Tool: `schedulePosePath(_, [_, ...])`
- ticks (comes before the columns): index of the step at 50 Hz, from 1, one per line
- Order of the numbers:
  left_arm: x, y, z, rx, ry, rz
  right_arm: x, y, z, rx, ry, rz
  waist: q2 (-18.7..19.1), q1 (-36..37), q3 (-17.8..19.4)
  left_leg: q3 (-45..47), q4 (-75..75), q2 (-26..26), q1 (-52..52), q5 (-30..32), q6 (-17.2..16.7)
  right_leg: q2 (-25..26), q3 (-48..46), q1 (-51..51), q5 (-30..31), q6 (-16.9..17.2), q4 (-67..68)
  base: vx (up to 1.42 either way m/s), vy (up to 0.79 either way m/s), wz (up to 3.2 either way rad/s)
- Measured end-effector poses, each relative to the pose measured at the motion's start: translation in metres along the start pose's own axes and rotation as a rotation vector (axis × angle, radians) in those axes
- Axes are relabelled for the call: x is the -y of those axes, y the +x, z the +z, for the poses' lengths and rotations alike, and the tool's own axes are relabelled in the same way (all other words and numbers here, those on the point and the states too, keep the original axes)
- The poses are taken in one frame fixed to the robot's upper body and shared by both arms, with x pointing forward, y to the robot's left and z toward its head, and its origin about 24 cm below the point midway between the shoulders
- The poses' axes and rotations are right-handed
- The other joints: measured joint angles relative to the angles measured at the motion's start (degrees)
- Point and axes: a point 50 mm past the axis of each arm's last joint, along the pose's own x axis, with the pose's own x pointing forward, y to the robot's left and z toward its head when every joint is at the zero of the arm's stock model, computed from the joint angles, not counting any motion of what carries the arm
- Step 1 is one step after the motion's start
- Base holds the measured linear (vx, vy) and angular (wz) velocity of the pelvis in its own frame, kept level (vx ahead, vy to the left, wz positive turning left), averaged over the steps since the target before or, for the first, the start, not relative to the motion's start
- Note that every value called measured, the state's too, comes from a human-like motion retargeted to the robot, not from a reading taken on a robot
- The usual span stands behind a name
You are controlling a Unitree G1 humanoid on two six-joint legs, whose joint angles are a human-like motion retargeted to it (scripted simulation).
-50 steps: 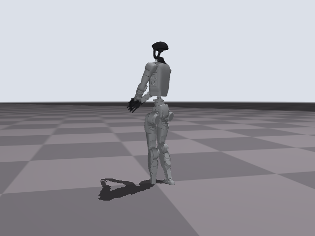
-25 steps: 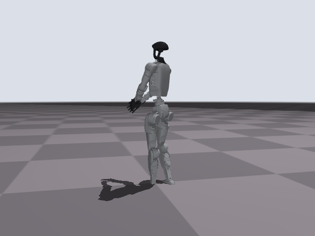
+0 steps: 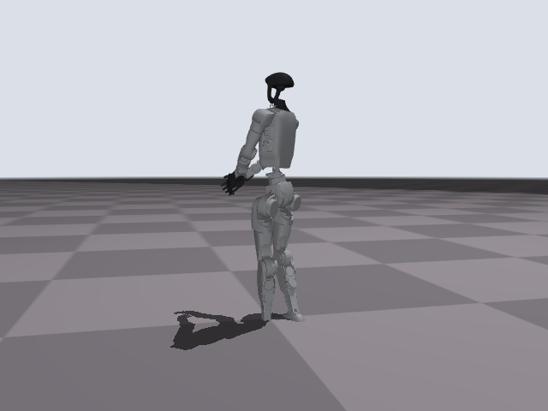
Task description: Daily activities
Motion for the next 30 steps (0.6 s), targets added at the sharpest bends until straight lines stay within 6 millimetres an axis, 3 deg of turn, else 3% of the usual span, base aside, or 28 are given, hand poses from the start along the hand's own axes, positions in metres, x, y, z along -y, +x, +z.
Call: schedulePosePath(30, [0.0078,-0.0005,0.0009,-0.034,-0.084,-0.055,0.0052,0.0019,-0.0071,-0.057,0.000,0.030,-0.05,1.22,0.17,-0.16,-0.04,-0.45,0.34,0.70,-0.33,-0.48,-0.36,0.33,0.21,-0.35,0.08,0.00,0.00,0.00])
